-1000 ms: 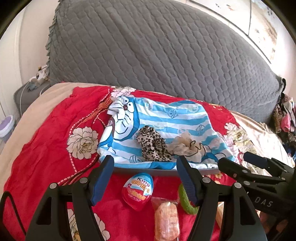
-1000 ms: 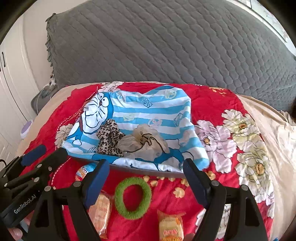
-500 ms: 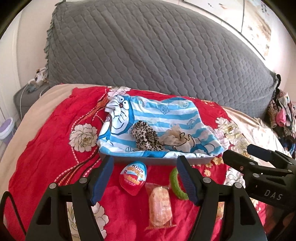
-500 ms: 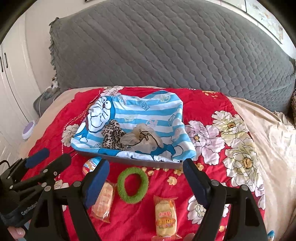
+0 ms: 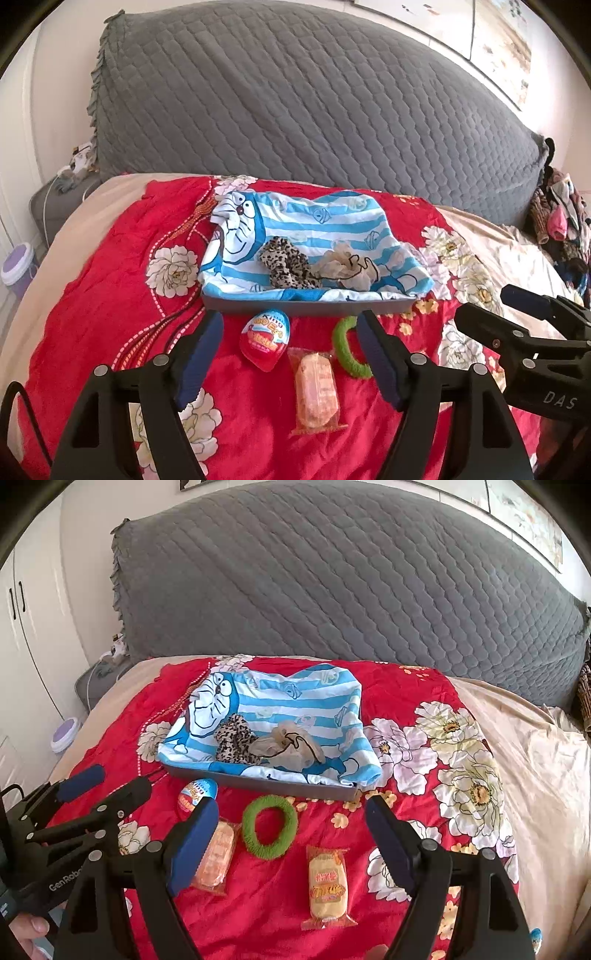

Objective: Organize objects

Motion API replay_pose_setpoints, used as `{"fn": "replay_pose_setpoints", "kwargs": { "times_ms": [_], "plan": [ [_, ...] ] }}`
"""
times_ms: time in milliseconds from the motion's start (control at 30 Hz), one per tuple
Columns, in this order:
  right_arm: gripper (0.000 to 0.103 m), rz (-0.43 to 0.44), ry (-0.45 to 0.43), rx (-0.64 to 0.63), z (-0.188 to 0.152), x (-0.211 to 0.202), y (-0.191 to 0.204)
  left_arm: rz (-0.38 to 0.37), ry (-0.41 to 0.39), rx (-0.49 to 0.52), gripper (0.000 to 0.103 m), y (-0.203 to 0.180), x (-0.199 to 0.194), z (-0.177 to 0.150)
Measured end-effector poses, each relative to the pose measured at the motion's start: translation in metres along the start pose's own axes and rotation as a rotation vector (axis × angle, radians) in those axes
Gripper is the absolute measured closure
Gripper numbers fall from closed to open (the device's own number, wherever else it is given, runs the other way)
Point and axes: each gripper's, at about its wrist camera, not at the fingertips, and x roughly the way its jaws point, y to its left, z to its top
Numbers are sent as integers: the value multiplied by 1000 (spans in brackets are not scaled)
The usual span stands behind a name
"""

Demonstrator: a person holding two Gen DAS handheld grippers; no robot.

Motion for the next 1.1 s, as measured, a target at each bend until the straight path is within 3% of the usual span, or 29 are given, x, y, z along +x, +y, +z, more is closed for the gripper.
{"fn": "replay_pose_setpoints", "kwargs": {
  "times_ms": [500,1100],
  "plan": [
    [22,-9,-38,-40,-14,-33,5,8,13,20,26,3,-23,-14],
    [22,-6,-4,-50,-42,-47,2,12,45,82,26,-17,-47,-34]
  ]
}}
